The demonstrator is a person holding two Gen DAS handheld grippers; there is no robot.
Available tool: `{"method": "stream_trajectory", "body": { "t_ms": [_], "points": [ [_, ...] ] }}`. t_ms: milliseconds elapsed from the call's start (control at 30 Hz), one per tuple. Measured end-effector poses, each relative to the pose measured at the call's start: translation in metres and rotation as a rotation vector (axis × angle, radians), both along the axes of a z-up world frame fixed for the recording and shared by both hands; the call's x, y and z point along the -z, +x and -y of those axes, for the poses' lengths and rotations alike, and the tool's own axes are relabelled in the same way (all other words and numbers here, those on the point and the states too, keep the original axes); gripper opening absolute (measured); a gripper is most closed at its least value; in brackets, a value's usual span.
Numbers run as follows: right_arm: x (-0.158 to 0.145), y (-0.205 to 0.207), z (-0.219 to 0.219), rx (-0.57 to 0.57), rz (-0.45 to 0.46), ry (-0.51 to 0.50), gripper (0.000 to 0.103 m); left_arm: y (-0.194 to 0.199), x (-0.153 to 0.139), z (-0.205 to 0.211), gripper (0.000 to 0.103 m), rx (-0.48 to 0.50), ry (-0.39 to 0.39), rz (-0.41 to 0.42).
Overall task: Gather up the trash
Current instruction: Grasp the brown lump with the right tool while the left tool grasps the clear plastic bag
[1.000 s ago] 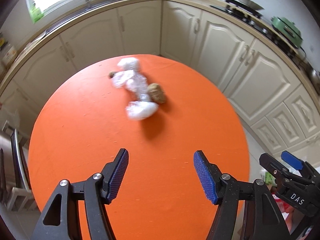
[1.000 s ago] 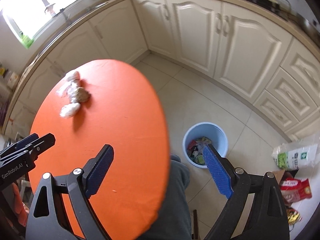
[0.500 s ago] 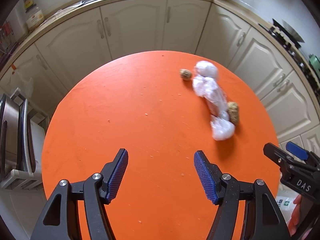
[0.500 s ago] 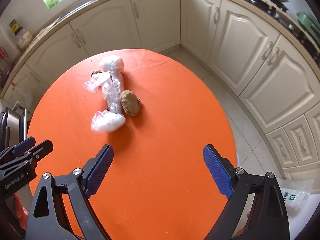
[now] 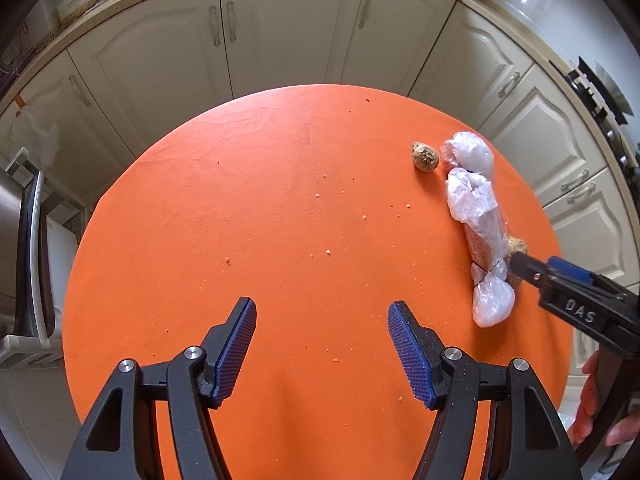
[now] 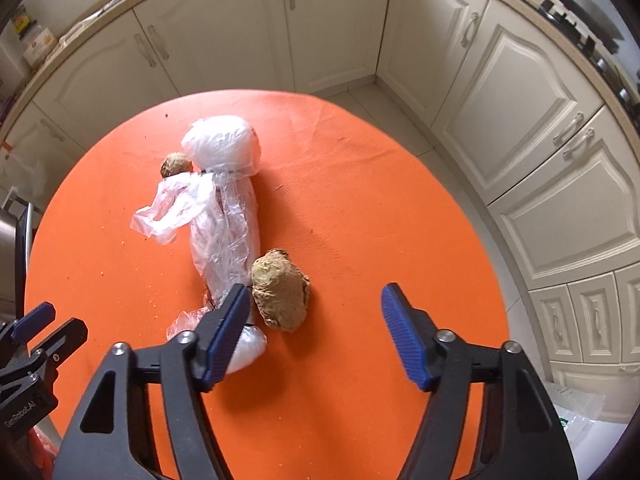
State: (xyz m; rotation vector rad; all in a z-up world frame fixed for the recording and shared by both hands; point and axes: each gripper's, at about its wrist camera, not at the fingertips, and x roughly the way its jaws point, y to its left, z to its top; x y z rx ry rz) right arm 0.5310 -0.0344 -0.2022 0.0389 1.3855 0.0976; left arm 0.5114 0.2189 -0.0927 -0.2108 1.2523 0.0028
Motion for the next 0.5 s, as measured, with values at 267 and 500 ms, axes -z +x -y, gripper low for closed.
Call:
{"method": "stream_trajectory", "body": {
  "t_ms": [267, 500],
  "points": [
    [0.006, -0.002, -0.004, -0.033, -0.026, 0.099, 0.027, -0.002, 0.002, 0.015, 0.064, 0.013, -0.018, -0.012],
    [-0.002, -0.025, 0.021, -0.013, -0.012, 0.134, 0.027, -0.002, -0.006, 0.043, 0.065, 0.068, -0.046, -0.015]
  ]
}}
